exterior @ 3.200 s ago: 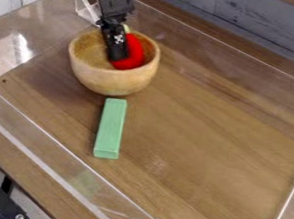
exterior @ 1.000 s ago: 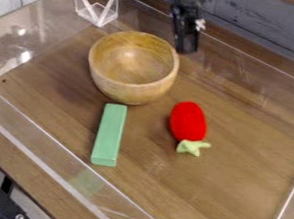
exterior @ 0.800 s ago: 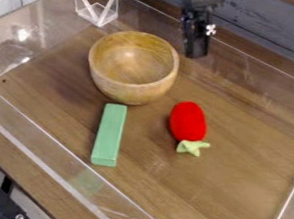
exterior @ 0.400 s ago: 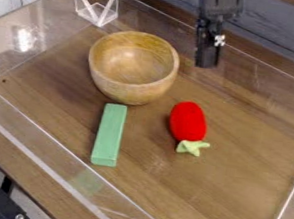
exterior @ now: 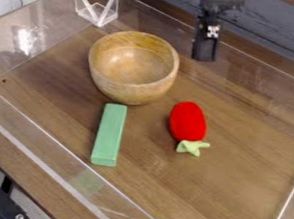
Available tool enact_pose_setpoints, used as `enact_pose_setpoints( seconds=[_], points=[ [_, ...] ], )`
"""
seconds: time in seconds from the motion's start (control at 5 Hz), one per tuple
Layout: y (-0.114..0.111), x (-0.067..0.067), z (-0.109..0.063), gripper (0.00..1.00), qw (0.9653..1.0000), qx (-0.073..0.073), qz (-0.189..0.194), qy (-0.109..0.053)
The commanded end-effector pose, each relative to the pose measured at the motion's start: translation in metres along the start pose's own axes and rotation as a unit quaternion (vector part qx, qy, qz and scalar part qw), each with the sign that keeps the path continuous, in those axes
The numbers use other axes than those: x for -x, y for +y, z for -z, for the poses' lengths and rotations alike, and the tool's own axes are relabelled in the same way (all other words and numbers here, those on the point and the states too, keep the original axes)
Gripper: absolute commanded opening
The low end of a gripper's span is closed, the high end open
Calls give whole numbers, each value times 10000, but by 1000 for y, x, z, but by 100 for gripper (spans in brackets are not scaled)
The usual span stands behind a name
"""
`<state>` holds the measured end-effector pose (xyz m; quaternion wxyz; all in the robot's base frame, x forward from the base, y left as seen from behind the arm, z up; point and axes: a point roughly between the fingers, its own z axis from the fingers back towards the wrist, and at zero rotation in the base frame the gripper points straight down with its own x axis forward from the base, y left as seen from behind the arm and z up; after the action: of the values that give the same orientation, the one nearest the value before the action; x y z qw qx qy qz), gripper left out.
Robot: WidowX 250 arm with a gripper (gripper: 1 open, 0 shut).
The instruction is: Move the red object to the right side of the table
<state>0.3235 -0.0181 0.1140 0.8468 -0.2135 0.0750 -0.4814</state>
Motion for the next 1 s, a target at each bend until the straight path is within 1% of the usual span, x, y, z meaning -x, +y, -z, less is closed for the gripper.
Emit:
enact_pose_setpoints(
  seconds=[0.0, 0.2, 0.4, 0.6, 0.8],
  points=[
    [-25, -17, -41, 0, 9980, -478, 410, -44],
    [-42, -35, -54, 0, 9961, -471, 737, 132],
    [-59, -35, -53, 0, 9922, -458, 1107, 340],
    [-74, -33, -47, 100, 9867, -405, 1463, 579],
    [-80, -33, -39, 100, 9797, -340, 1793, 828]
  ],
)
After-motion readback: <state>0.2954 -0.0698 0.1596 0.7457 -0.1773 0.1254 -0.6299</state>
